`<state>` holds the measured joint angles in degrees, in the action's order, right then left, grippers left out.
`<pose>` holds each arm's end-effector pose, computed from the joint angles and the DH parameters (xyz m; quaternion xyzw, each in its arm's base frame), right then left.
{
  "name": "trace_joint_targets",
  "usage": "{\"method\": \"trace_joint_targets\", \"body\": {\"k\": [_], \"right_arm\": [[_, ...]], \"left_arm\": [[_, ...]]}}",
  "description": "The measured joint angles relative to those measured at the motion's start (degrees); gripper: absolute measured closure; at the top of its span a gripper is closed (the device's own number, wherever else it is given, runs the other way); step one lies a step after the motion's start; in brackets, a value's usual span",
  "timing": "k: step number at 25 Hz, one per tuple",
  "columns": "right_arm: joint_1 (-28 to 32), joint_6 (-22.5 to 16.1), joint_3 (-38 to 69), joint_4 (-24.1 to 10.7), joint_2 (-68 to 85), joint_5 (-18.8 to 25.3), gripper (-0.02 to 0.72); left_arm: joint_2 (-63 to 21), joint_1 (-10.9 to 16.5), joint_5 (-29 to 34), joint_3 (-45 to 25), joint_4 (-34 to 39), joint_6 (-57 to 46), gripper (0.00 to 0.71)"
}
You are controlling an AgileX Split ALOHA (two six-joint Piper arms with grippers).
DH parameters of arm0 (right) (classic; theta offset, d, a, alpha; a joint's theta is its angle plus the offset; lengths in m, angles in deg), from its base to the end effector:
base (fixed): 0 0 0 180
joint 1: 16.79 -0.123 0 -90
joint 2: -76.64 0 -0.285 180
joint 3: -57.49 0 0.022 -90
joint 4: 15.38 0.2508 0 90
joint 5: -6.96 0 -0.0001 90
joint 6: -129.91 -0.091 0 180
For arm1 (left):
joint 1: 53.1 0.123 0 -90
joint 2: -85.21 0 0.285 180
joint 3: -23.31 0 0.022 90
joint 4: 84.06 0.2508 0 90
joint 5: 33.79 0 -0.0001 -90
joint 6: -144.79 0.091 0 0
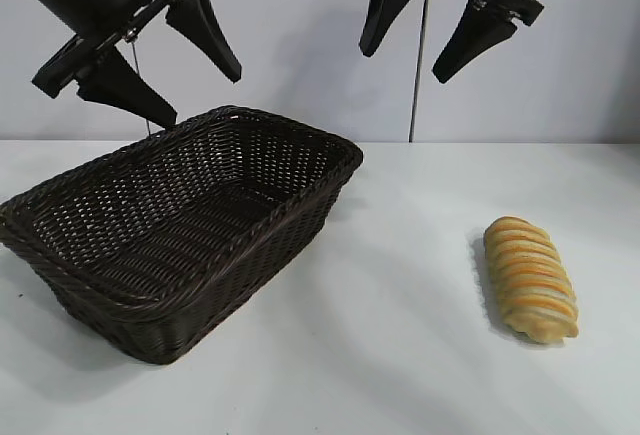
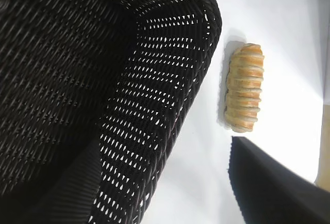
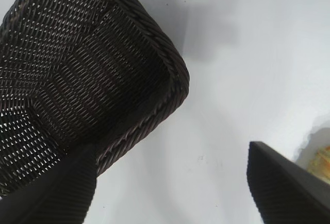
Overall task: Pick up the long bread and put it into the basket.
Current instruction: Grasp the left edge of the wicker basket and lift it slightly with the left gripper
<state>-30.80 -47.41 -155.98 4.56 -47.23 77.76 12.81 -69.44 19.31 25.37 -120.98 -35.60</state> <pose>0.4189 0.1347 0.2989 -0.1119 0.9657 0.1857 0.1432 0.3434 -0.1463 0.2779 -0.0092 0.9425 -0.3066 0.1326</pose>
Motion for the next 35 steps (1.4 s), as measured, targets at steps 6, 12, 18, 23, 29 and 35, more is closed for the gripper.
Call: {"method": "trace_joint_targets", "body": {"k": [6,12,18,23,29,35], "right_arm": [[0.0,0.0,0.0,-0.06,0.0,0.0,0.125],[0.0,0.0,0.0,-0.06,0.0,0.0,0.125],[0.0,0.07,0.0,-0.06,0.0,0.0,0.125],[0.0,0.09,0.0,-0.06,0.0,0.0,0.125],[0.0,0.09,0.0,-0.06,0.0,0.0,0.125],[0.0,0.09,0.0,-0.06,0.0,-0.05,0.125]], "left_arm": [[-2.6,0.0,3.63,0.0,6.54,-5.89,0.202],[-5.29,0.0,8.83,0.0,14.52,-13.18,0.202],[-8.26,0.04,11.23,-1.99,20.41,-20.79,0.202],[-10.27,0.06,11.52,-6.02,23.22,-32.38,0.202],[-10.41,0.06,11.02,-10.4,24.74,-44.56,0.202],[-10.41,0.06,7.94,-15.56,25.77,-48.07,0.202]]}}
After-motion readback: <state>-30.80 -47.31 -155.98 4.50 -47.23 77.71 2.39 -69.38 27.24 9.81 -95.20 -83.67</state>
